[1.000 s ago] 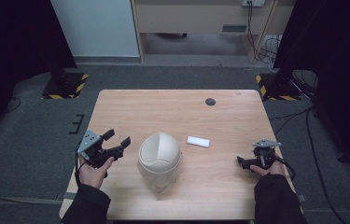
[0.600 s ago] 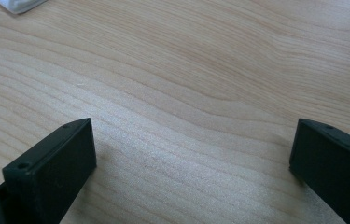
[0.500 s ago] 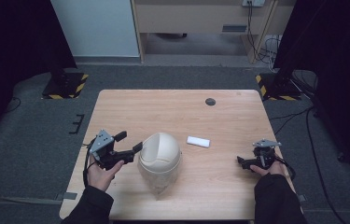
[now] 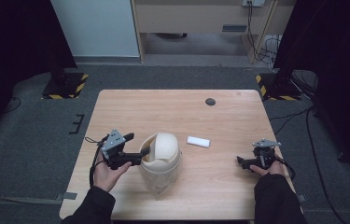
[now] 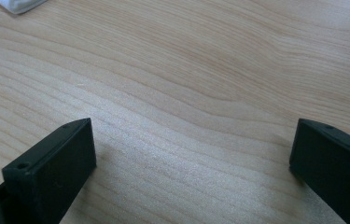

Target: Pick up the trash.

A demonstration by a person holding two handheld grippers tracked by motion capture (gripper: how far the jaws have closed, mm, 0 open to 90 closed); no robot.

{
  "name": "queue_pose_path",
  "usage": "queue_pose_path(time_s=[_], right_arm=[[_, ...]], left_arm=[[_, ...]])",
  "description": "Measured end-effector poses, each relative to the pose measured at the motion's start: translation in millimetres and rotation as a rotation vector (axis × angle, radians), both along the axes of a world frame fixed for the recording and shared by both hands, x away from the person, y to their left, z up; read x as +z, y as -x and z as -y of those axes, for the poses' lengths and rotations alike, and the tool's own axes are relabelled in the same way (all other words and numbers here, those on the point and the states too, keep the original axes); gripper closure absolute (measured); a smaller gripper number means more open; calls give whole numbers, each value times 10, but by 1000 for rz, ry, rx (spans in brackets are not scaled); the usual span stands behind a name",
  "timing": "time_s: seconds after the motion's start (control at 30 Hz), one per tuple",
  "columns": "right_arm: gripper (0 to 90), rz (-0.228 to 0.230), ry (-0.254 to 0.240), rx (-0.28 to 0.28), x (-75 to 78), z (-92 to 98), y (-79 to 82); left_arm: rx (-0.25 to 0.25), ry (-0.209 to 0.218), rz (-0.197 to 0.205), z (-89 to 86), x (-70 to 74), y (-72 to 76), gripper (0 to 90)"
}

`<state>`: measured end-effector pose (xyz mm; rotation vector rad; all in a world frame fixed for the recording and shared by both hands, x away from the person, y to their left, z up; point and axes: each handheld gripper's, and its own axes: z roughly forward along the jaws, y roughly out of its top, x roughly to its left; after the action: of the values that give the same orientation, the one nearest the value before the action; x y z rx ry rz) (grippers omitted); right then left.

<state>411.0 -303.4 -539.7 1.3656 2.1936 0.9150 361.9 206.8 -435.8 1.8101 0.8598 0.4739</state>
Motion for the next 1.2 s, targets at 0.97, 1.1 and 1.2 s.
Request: queue_pose_path(time_s=[0.97,1.1,1.2], right_arm=[[8,-2,-1,10,3,-4,-12],[85,-9,2,15,28,-7,-14],[164,-18,5,24,61,3,-12]], left_arm=[[48,-21,21,-251,85,-3,154],[74,-32,-1,-359,17,-1,154],[97,-52,-28,-442,-71,-11,155]])
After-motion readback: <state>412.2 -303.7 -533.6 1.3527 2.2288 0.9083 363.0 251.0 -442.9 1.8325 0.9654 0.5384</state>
